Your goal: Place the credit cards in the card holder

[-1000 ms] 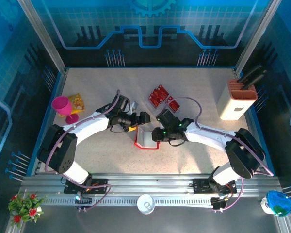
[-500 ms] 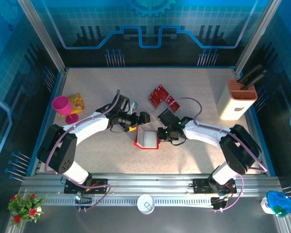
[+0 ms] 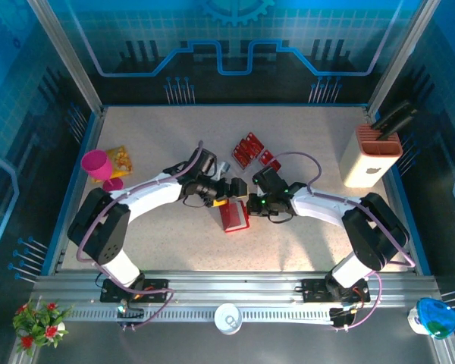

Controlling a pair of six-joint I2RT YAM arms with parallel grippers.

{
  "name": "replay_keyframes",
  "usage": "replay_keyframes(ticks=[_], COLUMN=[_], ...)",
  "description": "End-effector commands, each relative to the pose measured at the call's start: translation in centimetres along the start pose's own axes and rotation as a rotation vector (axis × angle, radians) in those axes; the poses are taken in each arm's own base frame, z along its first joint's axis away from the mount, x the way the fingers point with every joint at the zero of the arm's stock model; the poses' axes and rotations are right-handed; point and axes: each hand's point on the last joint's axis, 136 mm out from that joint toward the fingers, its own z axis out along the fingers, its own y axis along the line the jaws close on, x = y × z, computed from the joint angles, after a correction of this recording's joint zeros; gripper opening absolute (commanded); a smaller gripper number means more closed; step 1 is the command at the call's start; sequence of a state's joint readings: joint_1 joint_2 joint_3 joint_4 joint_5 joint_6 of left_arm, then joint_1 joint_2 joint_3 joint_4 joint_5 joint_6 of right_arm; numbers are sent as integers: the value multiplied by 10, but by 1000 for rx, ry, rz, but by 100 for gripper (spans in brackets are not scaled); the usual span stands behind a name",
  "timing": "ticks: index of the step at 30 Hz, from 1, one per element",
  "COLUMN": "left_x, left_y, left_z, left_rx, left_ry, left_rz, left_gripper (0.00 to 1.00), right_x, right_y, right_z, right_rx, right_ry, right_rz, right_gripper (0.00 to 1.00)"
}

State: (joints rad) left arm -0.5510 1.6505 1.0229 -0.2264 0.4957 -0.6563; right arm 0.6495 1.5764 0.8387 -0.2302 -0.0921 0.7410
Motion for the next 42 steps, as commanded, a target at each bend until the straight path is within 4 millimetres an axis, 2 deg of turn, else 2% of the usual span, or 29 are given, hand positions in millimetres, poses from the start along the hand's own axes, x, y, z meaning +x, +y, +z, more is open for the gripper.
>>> replay_keyframes(ticks=[1,2,3,9,14,16,19,22,27,31,34,38,42], left_x=[-1,-1,-1,5,18,21,20,8,-26,-49,-68,-86,-94], left_y=[-4,-2,1,18,43,46,40,25,1,-7,-7,4,26], left_z=[13,18,21,39,49,49,42,30,5,-14,-32,-57,-74], left_rx=[12,6,1,-46,-118,-127,-129,-108,-41,6,30,36,-4], left_ry=[35,42,50,99,155,162,152,120,38,-9,-65,-135,-178], left_rz=[-4,-6,-13,-32,-57,-57,-37,-17,-46,-86,-115,-162,-216], left_gripper=[99,99,99,99,99,99,99,99,99,99,99,99,99], right_x=[-1,-2,-1,4,5,3,0,-3,-3,-4,-5,-6,0], right_y=[-8,-12,-18,-48,-49,-44,-34,-20,15,49,73,105,119], right_z=[-9,-14,-19,-46,-58,-62,-65,-67,-62,-55,-48,-40,-25], right_rx=[-11,-5,-3,21,7,-11,-30,-44,-56,-67,-68,-88,-87], right_ry=[-14,-30,-40,-88,-109,-113,-118,-116,-91,-71,-58,-40,3], right_rz=[47,64,82,156,160,156,132,94,-3,-87,-147,-217,-253], right_gripper=[15,25,28,29,28,28,26,25,22,20,19,18,17])
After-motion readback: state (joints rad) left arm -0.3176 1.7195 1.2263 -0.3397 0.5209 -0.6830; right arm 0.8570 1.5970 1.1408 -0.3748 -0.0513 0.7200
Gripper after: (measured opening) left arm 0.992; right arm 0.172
